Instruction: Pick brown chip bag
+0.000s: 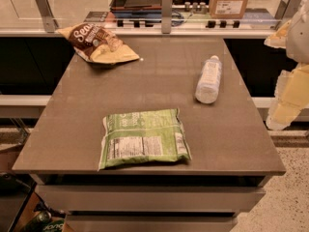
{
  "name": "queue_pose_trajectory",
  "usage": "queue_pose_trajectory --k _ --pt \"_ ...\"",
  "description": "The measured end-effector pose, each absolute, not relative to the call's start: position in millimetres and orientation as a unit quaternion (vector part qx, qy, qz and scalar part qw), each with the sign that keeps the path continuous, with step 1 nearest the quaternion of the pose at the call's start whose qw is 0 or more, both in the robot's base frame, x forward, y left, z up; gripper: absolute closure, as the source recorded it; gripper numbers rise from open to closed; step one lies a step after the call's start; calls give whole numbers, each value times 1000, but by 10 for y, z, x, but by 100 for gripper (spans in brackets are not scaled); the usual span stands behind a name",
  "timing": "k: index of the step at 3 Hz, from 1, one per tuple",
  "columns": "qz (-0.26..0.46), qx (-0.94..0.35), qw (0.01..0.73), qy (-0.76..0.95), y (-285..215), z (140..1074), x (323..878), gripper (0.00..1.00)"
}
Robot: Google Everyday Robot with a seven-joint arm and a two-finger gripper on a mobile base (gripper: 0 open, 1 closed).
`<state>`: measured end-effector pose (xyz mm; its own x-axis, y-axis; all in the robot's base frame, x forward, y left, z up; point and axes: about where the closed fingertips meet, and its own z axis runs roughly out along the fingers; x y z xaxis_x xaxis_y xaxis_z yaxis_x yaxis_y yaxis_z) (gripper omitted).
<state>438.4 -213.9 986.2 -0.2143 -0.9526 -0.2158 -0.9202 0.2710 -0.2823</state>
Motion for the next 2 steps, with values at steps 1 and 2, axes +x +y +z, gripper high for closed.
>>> queue_pose_trajectory --k 1,2 --pt "-46 -602 175 778 -2139 9863 4385 0" --pt "-47 -595 188 780 -2116 9906 4470 0"
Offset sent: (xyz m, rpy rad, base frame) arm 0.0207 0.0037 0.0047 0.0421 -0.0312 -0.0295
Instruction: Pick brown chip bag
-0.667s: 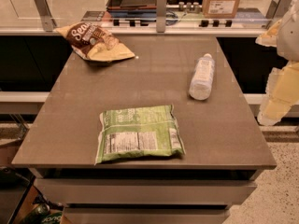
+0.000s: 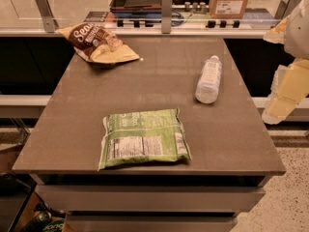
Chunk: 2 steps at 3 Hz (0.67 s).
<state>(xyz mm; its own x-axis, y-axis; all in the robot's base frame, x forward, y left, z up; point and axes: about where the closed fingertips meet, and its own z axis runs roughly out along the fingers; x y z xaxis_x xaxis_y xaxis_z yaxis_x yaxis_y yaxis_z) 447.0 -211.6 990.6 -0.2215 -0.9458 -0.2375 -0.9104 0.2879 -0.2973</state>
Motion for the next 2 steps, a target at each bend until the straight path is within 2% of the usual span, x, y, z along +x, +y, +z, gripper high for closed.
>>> queue_pose_trajectory --k 2 --pt "-27 -569 247 784 -1772 9973 4848 0"
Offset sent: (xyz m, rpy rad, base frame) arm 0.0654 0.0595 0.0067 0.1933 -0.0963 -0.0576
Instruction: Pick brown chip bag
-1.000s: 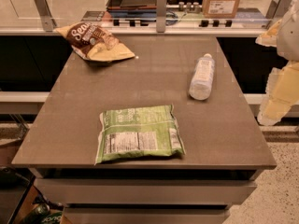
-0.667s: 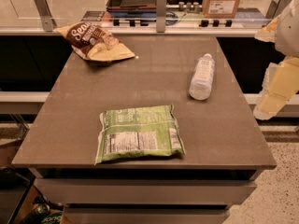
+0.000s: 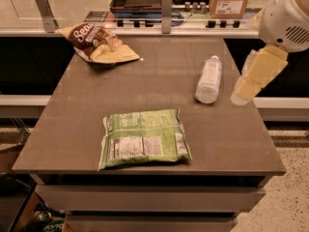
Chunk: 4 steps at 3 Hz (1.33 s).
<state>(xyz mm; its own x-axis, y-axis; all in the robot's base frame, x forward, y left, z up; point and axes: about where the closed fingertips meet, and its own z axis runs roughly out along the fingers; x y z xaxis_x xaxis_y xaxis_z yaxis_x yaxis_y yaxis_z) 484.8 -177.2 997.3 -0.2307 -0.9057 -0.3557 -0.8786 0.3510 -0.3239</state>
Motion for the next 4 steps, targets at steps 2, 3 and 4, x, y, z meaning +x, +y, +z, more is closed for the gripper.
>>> queue_pose_trajectory --k 2,3,4 --pt "3 -509 299 807 -1327 10024 5292 0" --pt "-5 -467 324 823 -1111 10070 5575 0" --pt "-30 -431 340 835 -880 10098 5819 0"
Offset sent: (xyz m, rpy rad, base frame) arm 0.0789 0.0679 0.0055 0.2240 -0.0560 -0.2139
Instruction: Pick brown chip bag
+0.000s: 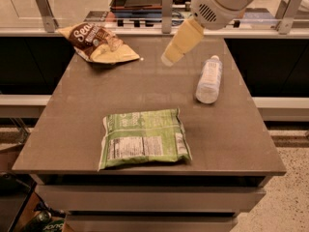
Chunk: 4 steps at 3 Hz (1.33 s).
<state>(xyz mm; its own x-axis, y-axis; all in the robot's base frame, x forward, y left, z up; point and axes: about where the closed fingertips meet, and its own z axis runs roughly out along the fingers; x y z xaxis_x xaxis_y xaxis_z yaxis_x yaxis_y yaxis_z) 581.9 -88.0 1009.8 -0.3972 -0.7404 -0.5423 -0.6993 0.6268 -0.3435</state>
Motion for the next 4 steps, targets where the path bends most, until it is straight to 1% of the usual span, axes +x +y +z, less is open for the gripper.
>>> queue_pose_trajectory --k 1,2,4 --pt "-57 -405 352 842 -601 10146 6046 0" --pt "-55 -405 354 841 -583 10150 6061 0" --pt "-4 -430 348 833 57 9828 6411 0"
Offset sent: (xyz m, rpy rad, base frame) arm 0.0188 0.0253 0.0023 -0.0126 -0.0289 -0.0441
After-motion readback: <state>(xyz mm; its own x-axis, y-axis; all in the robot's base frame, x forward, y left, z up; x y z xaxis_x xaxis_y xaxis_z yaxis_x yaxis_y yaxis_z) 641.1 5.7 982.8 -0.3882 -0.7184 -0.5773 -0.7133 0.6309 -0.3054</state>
